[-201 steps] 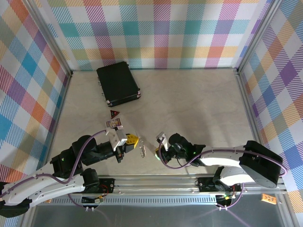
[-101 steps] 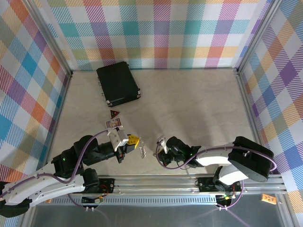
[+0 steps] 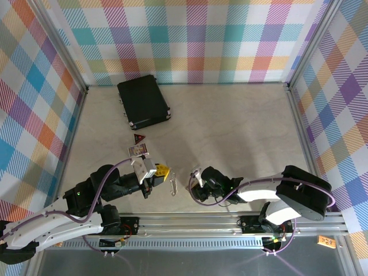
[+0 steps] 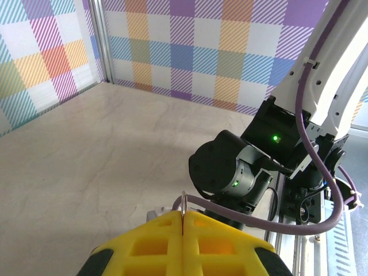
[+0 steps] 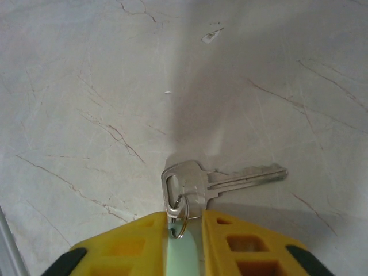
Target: Put the keys on the keyring
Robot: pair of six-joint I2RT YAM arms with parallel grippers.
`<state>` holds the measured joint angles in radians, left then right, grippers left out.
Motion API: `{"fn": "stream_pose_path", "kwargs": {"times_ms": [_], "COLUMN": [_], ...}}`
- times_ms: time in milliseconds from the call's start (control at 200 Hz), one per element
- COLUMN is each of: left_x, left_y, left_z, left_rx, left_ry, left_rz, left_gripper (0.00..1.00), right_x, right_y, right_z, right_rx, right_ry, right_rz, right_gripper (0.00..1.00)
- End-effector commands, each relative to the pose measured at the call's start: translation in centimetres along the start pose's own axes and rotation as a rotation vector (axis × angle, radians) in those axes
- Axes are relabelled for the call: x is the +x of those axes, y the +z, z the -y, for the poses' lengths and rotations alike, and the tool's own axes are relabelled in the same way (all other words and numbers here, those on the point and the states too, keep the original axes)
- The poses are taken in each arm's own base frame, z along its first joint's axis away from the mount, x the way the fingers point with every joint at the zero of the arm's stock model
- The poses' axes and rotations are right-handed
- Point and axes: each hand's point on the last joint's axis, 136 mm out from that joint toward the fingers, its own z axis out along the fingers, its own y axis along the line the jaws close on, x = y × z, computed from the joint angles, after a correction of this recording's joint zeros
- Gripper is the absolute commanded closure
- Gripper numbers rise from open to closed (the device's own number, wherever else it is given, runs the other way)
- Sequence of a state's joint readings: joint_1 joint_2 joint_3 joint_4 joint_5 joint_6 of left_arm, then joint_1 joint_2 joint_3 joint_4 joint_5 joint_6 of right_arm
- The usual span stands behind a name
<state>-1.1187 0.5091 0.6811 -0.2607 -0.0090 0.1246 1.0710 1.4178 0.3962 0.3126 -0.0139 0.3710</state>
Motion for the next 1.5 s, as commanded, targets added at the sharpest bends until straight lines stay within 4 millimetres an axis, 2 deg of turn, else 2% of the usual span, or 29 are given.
{"fn": "stream_pose_path", "kwargs": {"times_ms": [0,220,305,585,720,965,1490], "left_x": [-1.1,-1.3,-1.5,-1.7,-1.6,-1.8,-1.8], "left_y": [-0.3,-0.6,-0.8,-1.2,-1.3,-1.4,-1.3], "left_z": [0.4,0.6,0.7,0.8,0.8,0.8,1.0], "left_rx": [0.022,0.031,0.036,0.044,0.047,0.046,0.057], "left_ry": [0.007,0.002,0.001,-0.008,-0.02,-0.02,-0.02], "left_rz": [0.051,0.061,0.071,0.093,0.103,0.111,0.117], "left_gripper": [1.0,1.0,1.0,1.0,1.0,1.0,1.0], "right_x": [-1.0,-2.3,-2.0,-2.3,-2.5,-2.0,-1.0], "right_y": [-0.7,-2.9,-3.8,-5.7,-5.3,-3.3,-1.1], "right_z": [-0.6,-0.8,-0.3,-2.2,-2.1,-1.9,-0.5], "right_rx": [0.005,0.031,0.028,-0.112,-0.148,-0.179,-0.21], "right_ry": [0.012,0.072,0.135,0.246,0.278,0.284,0.291], "right_rz": [-0.004,-0.076,-0.164,-0.427,-0.488,-0.59,-0.595], "right_gripper": [0.72,0.5,0.48,0.45,0.46,0.5,0.56]}}
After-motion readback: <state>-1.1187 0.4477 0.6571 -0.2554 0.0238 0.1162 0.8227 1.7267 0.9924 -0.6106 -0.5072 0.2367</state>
